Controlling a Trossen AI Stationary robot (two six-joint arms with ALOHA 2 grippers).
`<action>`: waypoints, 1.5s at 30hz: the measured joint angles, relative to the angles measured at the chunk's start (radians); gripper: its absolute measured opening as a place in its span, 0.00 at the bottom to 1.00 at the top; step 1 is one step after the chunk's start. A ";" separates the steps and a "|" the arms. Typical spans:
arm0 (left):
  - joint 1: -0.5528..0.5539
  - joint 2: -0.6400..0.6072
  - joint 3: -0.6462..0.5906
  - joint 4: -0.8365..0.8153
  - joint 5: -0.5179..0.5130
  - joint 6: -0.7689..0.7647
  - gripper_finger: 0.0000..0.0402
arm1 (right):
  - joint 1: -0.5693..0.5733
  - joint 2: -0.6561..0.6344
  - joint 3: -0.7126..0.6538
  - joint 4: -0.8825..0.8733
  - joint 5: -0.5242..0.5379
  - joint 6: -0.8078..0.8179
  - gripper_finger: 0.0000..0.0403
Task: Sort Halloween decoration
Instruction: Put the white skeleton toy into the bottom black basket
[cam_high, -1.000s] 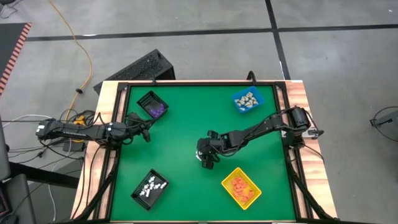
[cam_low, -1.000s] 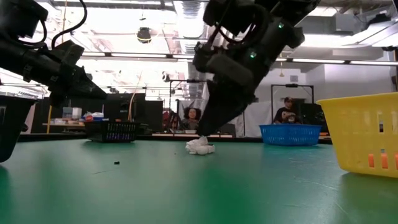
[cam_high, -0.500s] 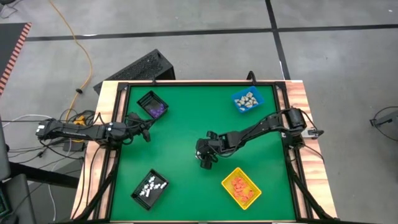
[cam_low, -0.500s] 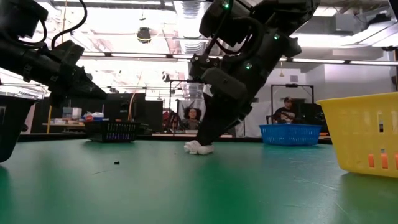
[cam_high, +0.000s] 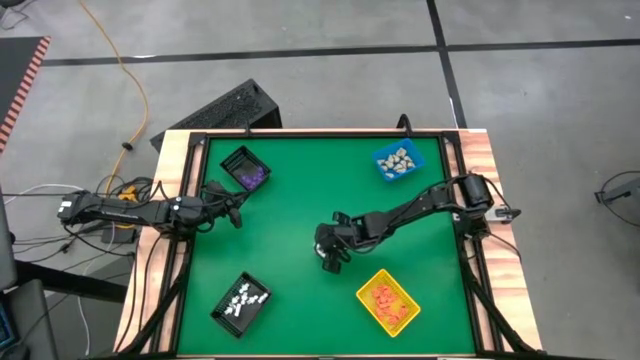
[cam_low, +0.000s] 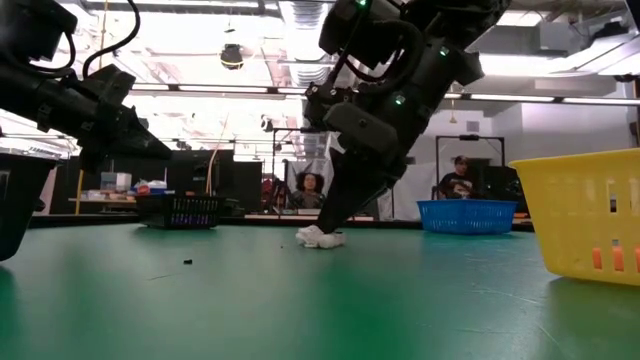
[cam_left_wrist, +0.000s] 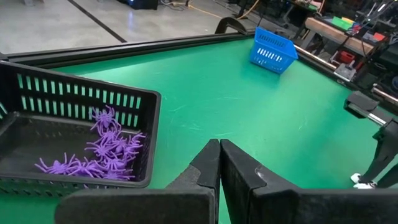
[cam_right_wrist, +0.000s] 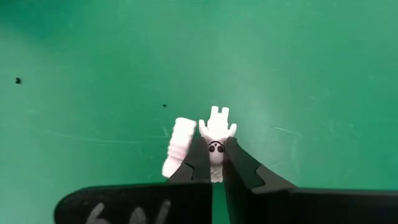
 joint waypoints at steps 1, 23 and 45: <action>0.000 0.000 0.000 0.000 0.000 0.000 0.00 | 0.000 0.000 0.010 -0.014 0.002 -0.001 0.07; 0.000 0.000 0.000 0.000 0.000 0.000 0.00 | 0.049 0.182 0.376 0.304 -0.095 -0.124 0.07; 0.000 0.000 0.000 0.000 0.000 0.027 0.00 | 0.098 0.529 0.914 0.096 -0.260 -0.137 0.28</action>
